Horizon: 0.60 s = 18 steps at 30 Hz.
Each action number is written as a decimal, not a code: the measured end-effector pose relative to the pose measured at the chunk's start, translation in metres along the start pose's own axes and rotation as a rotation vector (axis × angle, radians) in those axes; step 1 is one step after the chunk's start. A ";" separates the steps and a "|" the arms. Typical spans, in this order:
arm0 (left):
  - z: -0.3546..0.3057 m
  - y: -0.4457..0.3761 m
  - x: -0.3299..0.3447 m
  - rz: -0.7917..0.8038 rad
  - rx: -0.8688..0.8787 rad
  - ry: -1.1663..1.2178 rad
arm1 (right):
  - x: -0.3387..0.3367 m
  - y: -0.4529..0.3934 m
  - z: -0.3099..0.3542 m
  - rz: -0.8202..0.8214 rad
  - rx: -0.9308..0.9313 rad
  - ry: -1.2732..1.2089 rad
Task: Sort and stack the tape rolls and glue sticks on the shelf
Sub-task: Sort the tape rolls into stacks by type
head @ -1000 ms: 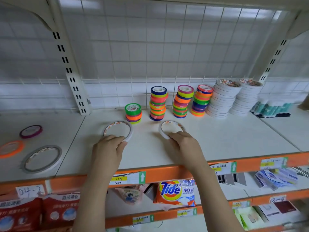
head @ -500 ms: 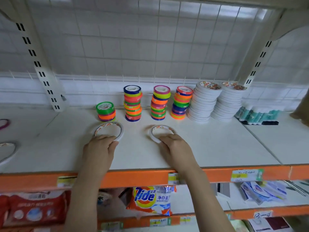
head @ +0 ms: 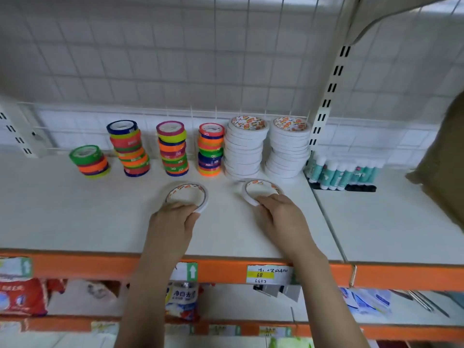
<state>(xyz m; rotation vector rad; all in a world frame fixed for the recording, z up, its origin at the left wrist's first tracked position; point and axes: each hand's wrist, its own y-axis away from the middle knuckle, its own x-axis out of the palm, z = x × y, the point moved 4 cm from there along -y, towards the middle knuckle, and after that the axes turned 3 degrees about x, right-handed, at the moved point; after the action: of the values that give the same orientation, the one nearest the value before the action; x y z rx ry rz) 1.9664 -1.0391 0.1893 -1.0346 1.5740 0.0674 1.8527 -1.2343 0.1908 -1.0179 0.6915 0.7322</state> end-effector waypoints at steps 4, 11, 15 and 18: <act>-0.005 -0.001 -0.003 0.020 0.023 -0.055 | 0.000 -0.004 0.000 -0.022 -0.041 -0.048; -0.004 -0.017 -0.009 -0.016 0.028 -0.054 | -0.041 -0.031 0.009 -0.232 -0.086 -0.108; -0.005 -0.025 -0.014 -0.052 0.040 -0.053 | -0.071 -0.069 0.002 -0.369 -0.087 -0.036; -0.002 -0.030 -0.020 -0.082 0.031 -0.058 | -0.079 -0.098 -0.015 -0.387 -0.069 -0.002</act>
<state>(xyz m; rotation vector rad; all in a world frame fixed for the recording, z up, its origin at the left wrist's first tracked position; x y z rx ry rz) 1.9819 -1.0470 0.2204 -1.0627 1.4744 0.0172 1.8835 -1.2982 0.2960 -1.1716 0.4500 0.4205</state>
